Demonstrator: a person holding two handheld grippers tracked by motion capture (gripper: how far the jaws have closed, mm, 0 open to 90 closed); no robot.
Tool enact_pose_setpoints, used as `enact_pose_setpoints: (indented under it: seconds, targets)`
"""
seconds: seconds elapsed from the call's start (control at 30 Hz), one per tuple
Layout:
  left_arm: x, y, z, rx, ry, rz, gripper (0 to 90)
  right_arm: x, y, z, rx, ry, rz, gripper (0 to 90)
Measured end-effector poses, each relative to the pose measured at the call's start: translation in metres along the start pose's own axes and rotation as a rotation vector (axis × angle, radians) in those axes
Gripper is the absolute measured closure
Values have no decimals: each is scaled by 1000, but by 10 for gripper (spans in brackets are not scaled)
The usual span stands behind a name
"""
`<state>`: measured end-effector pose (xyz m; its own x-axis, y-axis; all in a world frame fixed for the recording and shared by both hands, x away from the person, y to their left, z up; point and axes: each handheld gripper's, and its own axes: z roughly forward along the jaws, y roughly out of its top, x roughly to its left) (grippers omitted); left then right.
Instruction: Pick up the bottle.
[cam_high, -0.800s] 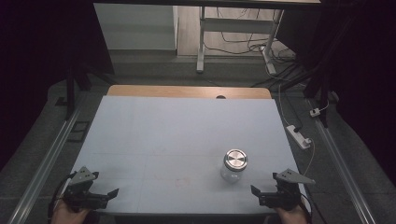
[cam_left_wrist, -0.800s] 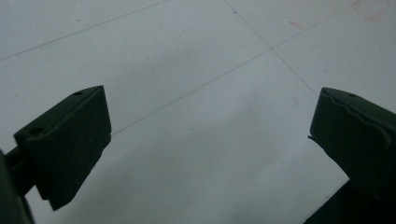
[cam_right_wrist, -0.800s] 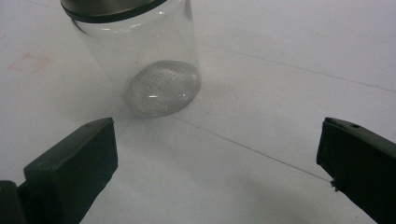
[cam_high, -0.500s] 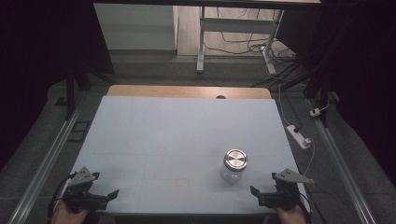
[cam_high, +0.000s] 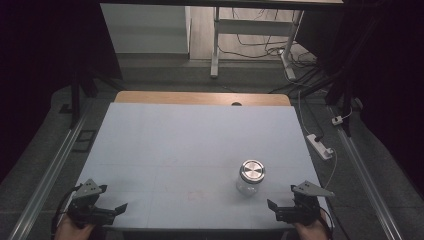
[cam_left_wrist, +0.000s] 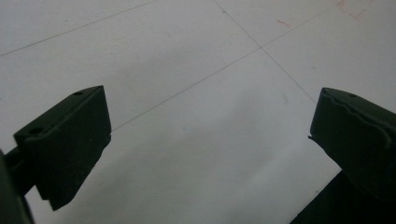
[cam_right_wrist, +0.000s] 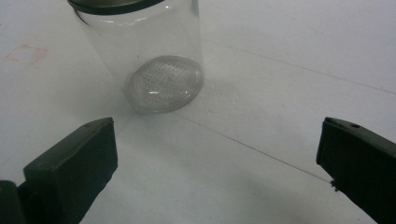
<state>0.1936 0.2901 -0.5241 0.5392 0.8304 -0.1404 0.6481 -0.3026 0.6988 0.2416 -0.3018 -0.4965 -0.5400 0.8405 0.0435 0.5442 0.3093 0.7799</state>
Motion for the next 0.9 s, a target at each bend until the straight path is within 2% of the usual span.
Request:
enact_pose_setpoints:
  seconds: [0.1,0.23,0.47,0.9]
  targets:
    - [0,0,0,-1,-2,-2,1,0,0,-1,-7,0,-2,0]
    - [0,0,0,0,-3,0,1,3,1,-1,-9,22,-3,0]
    - [0,0,0,3,-4,3,2,11,5,0,-26,66,-36,0]
    - [0,0,1,8,-11,5,2,16,10,5,-48,103,-62,0]
